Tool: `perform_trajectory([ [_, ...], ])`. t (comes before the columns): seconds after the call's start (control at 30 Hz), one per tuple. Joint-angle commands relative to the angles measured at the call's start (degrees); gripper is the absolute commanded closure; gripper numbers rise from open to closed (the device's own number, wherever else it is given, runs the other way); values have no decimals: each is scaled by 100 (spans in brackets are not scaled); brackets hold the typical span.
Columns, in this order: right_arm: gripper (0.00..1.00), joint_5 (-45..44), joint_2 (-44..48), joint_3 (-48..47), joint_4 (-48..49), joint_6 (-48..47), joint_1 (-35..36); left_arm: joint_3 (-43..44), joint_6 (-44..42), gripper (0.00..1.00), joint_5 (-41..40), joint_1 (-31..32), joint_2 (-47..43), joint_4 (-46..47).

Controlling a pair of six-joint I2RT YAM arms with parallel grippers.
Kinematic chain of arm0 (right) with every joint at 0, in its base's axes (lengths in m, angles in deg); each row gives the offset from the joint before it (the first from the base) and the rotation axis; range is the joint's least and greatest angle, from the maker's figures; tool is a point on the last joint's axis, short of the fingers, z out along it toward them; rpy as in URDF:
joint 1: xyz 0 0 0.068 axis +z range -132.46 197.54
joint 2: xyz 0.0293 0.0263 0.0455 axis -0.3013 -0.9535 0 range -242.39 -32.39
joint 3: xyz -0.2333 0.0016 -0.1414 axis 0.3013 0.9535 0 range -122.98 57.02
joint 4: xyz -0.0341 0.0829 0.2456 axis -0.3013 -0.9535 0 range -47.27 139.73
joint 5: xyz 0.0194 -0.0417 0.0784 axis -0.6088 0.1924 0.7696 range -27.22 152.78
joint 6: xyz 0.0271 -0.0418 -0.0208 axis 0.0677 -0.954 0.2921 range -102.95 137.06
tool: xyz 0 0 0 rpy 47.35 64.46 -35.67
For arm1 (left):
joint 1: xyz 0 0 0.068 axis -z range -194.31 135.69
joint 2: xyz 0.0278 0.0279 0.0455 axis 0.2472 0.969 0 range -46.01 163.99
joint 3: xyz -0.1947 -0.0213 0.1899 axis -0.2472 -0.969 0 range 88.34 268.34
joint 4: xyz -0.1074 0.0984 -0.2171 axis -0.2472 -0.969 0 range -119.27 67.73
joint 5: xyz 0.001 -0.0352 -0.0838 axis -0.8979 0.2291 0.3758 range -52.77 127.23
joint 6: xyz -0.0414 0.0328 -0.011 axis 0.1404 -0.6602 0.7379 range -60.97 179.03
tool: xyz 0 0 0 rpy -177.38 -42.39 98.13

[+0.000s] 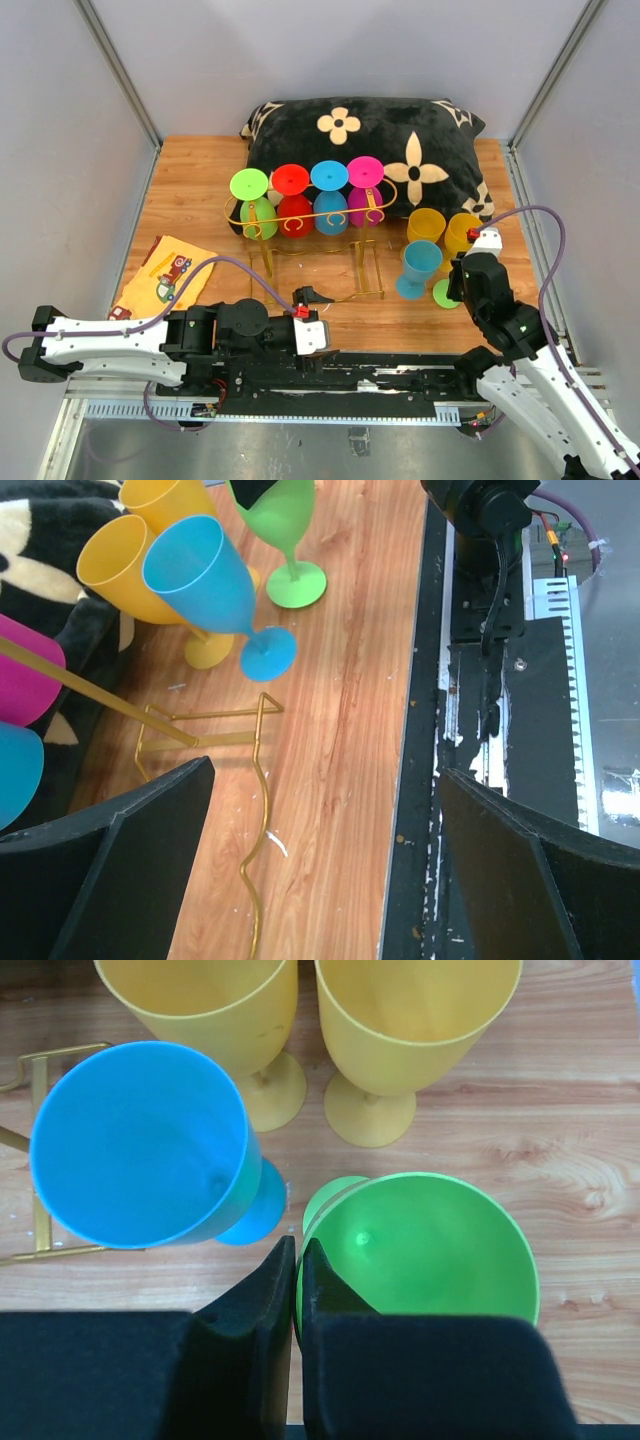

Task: Take the wine glass off the wine glass rack
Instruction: Place the wine glass at the center of the board.

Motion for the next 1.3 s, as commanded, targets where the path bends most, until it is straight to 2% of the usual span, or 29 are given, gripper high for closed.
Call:
perform_trajectory([
  [0.0, 94, -477, -203, -105, 134, -244, 49, 192, 35, 0, -69, -24, -94, 72],
  [0.23, 94, -340, -441, -239, 37, -266, 49, 190, 11, 0, -62, -19, -83, 109],
  [0.33, 91, -339, -492, -205, 55, -223, 49, 201, 95, 0, -104, -24, -95, 161],
  [0.47, 89, -341, -501, -136, 164, -207, 41, 220, 837, 0, -909, -19, -114, 550],
  [0.57, 92, -341, -483, -145, 266, -209, 41, 363, 1206, 0, -1219, -20, -69, 587],
  [0.7, 93, -339, -510, -163, 373, -265, 27, 856, 1953, 0, -1560, -19, 113, 526],
  [0.9, 92, -339, -632, -175, 413, -281, -12, 2017, 2459, 0, -1446, -19, 700, -204],
  [0.97, 89, -340, -618, -229, 380, -295, -12, 2376, 2577, 0, -1508, -20, 909, -565],
  [1.13, 71, -394, -541, -456, 240, -410, -12, 3185, 3038, 0, -1970, -62, 1229, -1277],
  [1.27, 66, -425, -509, -791, 11, -470, -12, 3595, 3351, 0, -1592, -736, 1042, -1411],
])
